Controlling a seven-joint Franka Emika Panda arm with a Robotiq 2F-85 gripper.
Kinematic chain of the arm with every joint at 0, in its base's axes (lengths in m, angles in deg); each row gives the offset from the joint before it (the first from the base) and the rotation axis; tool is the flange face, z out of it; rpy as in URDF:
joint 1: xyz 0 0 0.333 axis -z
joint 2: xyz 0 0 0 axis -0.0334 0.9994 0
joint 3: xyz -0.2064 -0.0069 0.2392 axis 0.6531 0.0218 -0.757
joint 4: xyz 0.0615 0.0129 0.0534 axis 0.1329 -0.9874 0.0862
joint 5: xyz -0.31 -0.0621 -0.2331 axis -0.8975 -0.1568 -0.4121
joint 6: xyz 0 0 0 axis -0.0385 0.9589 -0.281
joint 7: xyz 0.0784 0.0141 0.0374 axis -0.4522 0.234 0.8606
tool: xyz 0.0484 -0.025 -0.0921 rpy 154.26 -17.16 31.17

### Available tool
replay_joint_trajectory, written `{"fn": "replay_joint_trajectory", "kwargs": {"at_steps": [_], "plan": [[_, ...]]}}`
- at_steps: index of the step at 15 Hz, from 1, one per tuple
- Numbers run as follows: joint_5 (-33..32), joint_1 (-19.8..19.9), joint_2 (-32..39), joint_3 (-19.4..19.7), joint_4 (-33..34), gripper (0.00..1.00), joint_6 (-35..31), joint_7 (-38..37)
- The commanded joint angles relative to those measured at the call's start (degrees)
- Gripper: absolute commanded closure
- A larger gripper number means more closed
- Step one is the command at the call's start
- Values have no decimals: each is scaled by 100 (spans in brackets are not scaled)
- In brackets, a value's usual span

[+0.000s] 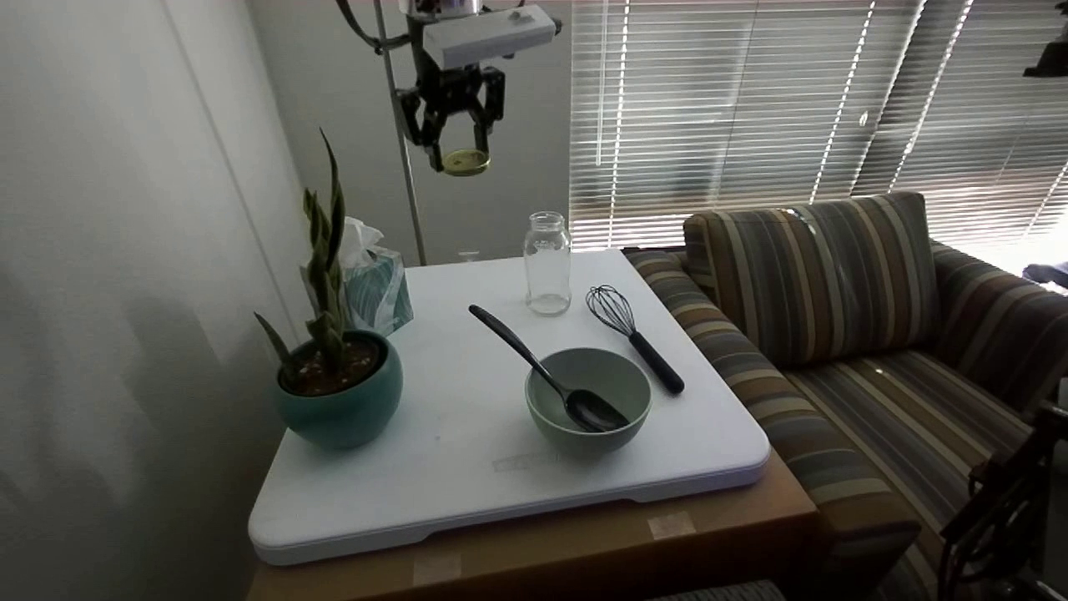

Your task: Pick the lid on the table and put it on the bottle

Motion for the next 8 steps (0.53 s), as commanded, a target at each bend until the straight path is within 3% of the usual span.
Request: {"fn": "replay_joint_trajectory", "kwargs": {"at_steps": [1, 8], "plan": [[6, 282, 45, 58, 351, 55, 492, 248], [60, 782, 236, 56, 694, 55, 588, 132]]}}
